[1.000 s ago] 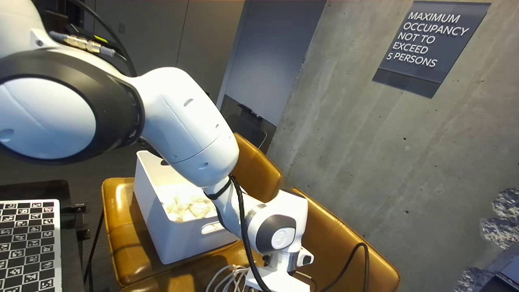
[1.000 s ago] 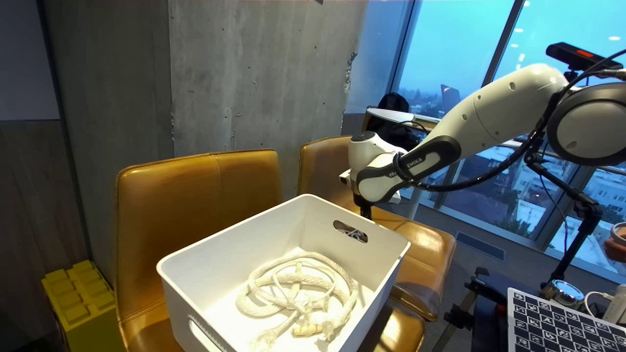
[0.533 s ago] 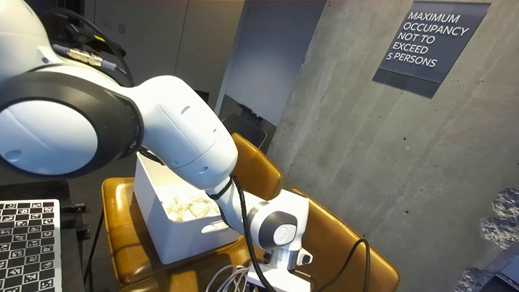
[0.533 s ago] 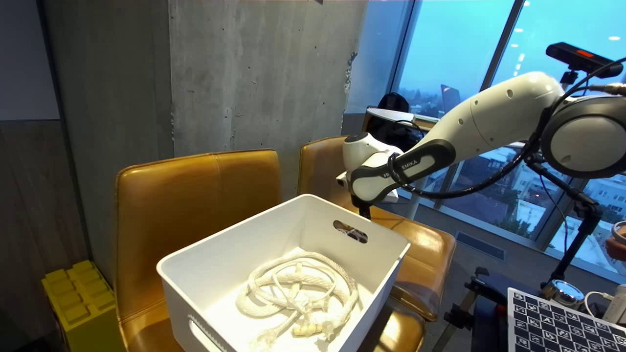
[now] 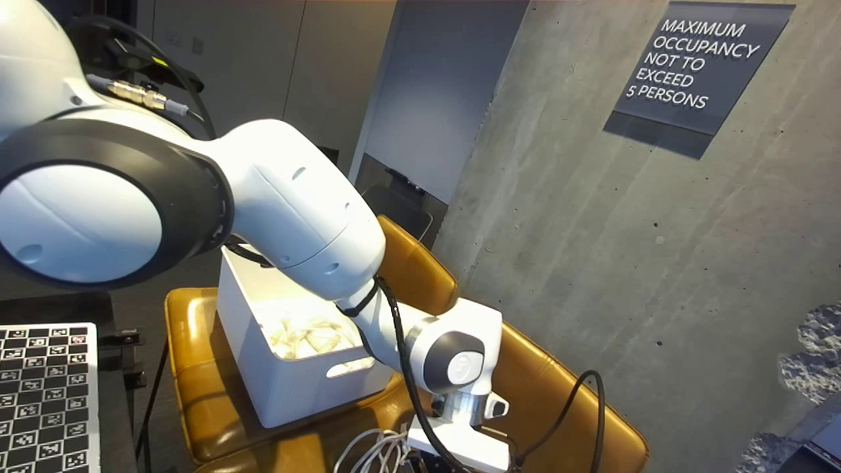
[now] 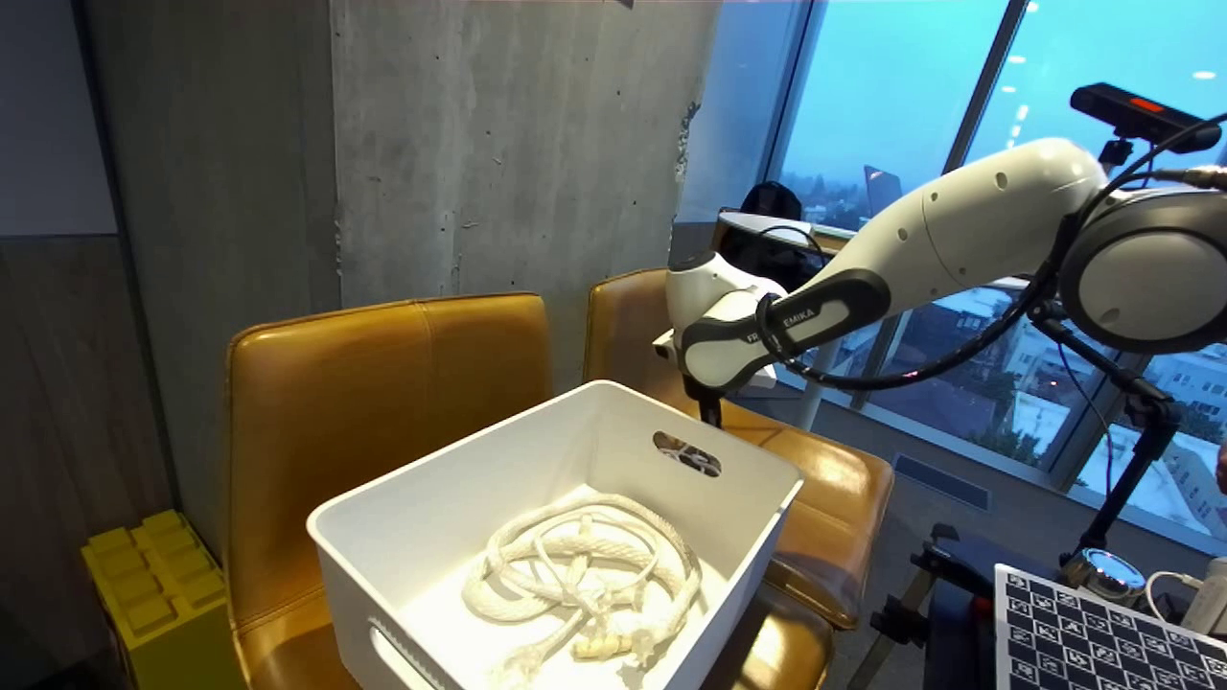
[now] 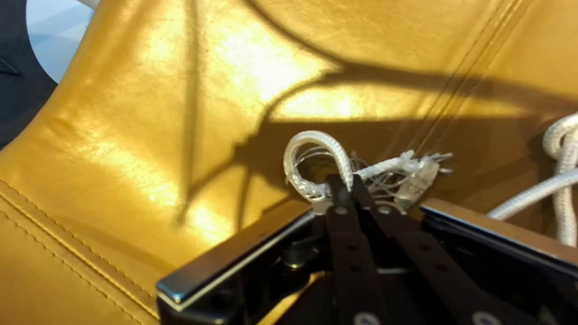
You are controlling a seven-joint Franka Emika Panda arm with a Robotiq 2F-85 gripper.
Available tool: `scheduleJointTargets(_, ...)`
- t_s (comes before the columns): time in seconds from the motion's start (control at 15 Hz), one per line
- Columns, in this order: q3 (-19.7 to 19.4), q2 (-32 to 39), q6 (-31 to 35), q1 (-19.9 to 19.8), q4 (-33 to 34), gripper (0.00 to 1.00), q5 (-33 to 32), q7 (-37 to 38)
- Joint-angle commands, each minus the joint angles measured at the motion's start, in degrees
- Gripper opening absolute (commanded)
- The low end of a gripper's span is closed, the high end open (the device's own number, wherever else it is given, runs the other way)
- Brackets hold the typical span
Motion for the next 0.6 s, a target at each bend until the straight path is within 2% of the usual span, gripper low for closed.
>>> scheduleJointTargets(0.0,-0.90,-2.64,-0.29,1.43,-2.18,0.01,-1.69,-0.84)
scheduleJointTargets(0.27,-1.54,-7.28,0.42,2.93,-6.20,0.01,-3.36,0.31)
scheduleJointTargets(0.53,-0.33,-18.97,2.23,3.39,-16.64,0.01,-1.37,2.82)
